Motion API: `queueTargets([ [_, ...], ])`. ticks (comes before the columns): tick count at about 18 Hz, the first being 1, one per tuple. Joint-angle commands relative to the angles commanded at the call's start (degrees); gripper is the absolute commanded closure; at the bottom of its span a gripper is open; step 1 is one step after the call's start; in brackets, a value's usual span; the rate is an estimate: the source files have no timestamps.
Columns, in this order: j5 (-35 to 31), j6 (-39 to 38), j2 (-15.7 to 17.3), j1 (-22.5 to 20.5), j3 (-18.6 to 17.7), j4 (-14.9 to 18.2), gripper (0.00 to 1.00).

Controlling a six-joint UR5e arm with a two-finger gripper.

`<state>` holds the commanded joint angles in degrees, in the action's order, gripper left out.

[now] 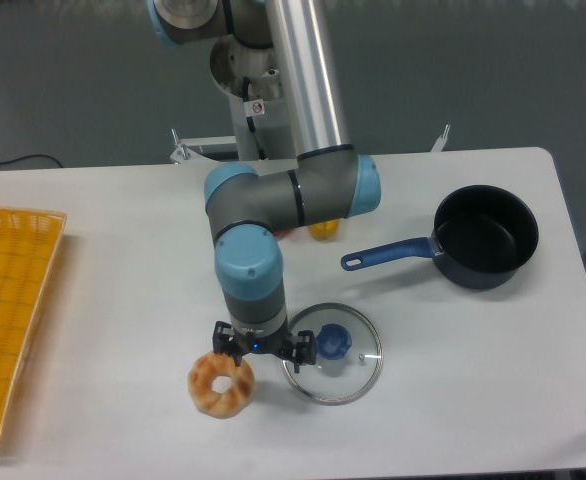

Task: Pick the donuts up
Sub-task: 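Lower the gripper onto the donut and close it on the ring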

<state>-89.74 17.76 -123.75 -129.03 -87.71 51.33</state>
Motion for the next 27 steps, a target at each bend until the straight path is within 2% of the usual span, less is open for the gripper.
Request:
queueTargets([
  [7, 0.0, -1.15, -1.5, 1.41, 0.0, -1.5, 0.01],
  [10, -0.17, -1.23, -2.46, 1.5, 0.0, -1.67, 0.05],
  [15, -0.18, -1.15, -3.34, 1.58, 0.0, -1.76, 0.18],
  [17, -0.35, -1.23, -3.52, 1.67, -0.09, -2.9, 0.24],
  [22, -0.44, -1.15, -3.69, 1.94, -0.09, -3.16, 0.51],
  [27, -0.44, -1.15, -3.34, 1.94, -0.09, -3.17, 0.66],
])
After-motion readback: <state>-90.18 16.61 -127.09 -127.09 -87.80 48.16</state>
